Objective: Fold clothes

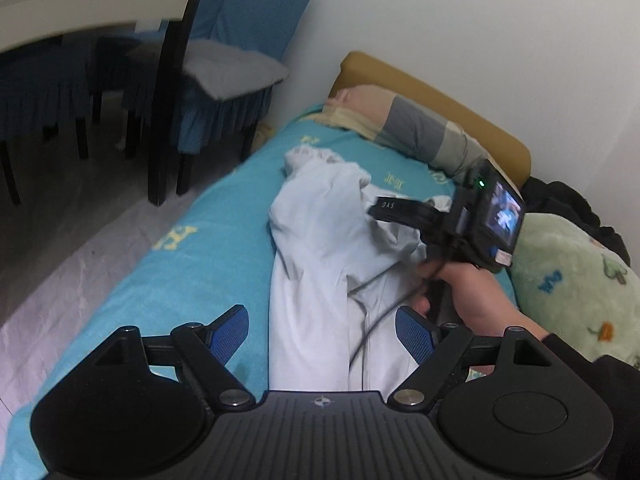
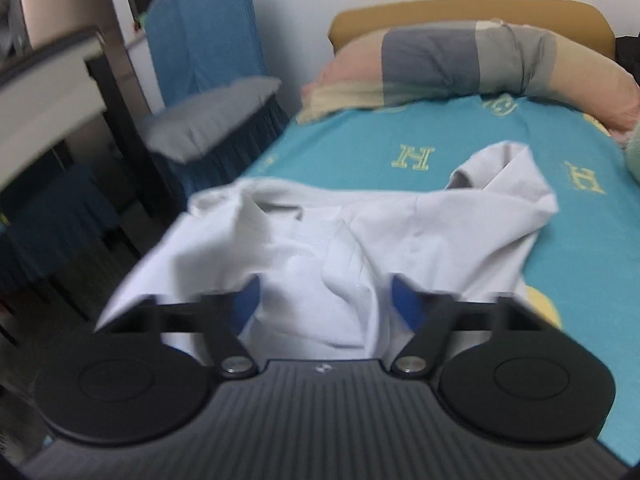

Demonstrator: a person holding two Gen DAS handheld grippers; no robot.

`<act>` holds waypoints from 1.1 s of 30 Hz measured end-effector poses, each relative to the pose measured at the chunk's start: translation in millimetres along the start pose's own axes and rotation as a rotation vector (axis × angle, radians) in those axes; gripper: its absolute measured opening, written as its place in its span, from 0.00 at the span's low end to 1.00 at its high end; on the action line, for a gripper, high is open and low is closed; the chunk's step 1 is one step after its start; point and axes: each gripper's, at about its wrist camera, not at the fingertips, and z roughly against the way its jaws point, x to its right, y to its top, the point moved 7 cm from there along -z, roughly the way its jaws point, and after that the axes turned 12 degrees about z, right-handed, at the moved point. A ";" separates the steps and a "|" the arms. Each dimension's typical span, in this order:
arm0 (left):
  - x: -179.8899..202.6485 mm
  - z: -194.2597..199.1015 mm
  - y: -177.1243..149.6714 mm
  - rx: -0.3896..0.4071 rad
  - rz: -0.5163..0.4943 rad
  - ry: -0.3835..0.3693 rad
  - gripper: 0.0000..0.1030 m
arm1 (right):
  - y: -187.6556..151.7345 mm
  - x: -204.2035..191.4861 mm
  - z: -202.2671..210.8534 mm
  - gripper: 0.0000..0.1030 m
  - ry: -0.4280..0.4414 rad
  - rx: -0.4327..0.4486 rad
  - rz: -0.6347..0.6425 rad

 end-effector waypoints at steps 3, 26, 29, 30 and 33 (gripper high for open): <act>-0.8 -4.4 -2.9 -0.014 0.007 -0.010 0.80 | 1.1 -4.4 -16.1 0.05 -0.008 0.023 0.016; 13.3 1.5 -14.8 -0.047 -0.120 -0.001 0.81 | -49.0 75.2 90.7 0.80 -0.206 0.019 -0.275; 14.6 -1.1 -20.2 -0.089 -0.113 -0.018 0.81 | -57.6 60.8 125.2 0.80 -0.150 -0.029 -0.260; 14.9 -1.9 -22.0 -0.103 -0.111 -0.023 0.81 | -60.5 52.8 140.8 0.80 -0.125 -0.038 -0.254; 12.4 3.7 -25.2 -0.123 -0.098 -0.041 0.81 | -75.6 30.2 195.1 0.80 -0.065 -0.055 -0.268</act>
